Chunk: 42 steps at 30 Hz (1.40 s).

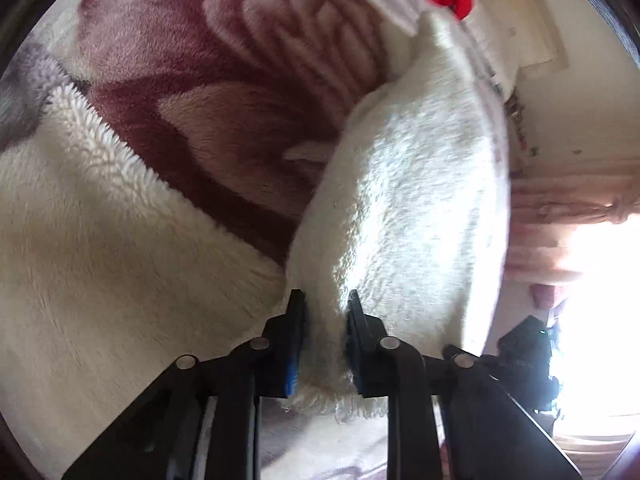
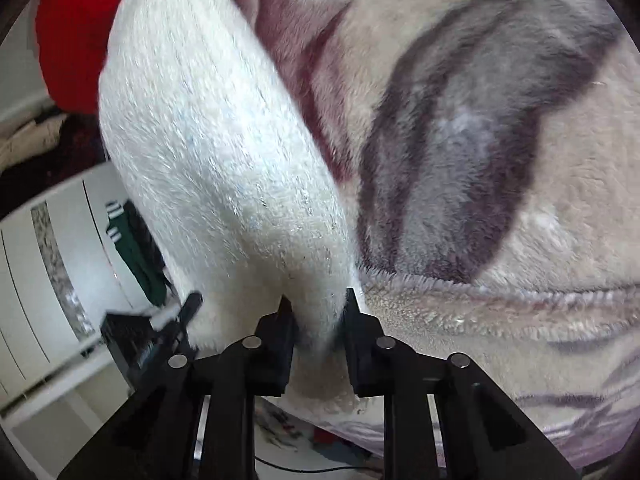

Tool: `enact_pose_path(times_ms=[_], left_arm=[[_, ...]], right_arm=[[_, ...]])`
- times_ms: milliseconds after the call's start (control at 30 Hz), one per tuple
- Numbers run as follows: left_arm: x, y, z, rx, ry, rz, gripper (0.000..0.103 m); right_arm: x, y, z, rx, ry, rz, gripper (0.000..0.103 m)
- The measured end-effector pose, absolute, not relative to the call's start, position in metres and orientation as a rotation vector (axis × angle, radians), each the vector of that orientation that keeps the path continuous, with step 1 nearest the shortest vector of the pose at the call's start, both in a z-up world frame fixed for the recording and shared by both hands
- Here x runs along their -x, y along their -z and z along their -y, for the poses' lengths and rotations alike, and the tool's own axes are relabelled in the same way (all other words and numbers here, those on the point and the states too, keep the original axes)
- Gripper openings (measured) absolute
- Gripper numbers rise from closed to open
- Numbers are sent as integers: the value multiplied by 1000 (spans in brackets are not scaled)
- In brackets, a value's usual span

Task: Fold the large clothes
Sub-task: 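Grasp the folded cardigan side with both tools and lift it over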

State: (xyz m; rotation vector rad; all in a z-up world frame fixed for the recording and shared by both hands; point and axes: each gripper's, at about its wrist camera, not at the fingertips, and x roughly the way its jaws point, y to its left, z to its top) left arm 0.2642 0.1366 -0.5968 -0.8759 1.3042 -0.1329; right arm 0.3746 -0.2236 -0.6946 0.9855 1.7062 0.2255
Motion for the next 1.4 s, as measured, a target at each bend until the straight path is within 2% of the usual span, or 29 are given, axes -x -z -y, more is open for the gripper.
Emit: enact_pose_path(times_ms=[200,267,367,500,600,667,700,733,767,800,900,967,1000,1033,1100,1267,1400], left_arm=[[-275,574,-136,972,170,-1235,13],[-282,573,-138,924,164,-1224,5],[-291,591,-131,849,166,-1259,4],[-286,613,-138,963,210,-1291,6],[-276,616,-155,1095,206,-1287,12],[-265,611,-163,1135,197,-1258,16],[-261,609,-165,1125,194,-1251,31],[-257,609,-165,1103,190,-1259,62],[-252,610,-164,1080,183,-1276,74],[-247,613,-161,1056,179,-1307,76],[-251,637,-144,1036,215,-1440,75],[-254,638,-137,1038,191,-1435,66],[-256,631,-136,1008,149,-1424,44],[-260,627,-135,993,135,-1415,22],[-269,615,-140,1074,126,-1355,21],[-295,598,-154,1282,106,-1230,21],[-315,601,-152,1287,106,-1220,21]], right_arm=[[-390,674,238,-1024,-194,-1657,16],[-399,671,247,-1022,-191,-1619,15],[-413,670,252,-931,-163,-1582,14],[-417,684,257,-906,-147,-1626,14],[-419,693,254,-941,-204,-1693,21],[-416,696,253,-949,-231,-1728,34],[-415,699,250,-941,-250,-1758,53],[-411,701,249,-932,-255,-1774,65],[-408,704,247,-924,-254,-1785,66],[-402,709,242,-937,-256,-1798,66],[-389,727,214,-945,-299,-1897,66],[-385,728,199,-909,-302,-1917,64],[-383,726,198,-967,-288,-1883,43],[-382,725,198,-1041,-278,-1871,28],[-380,725,206,-1271,-230,-1838,25],[-389,720,204,-1625,-216,-1710,24],[-407,714,197,-1635,-228,-1633,24]])
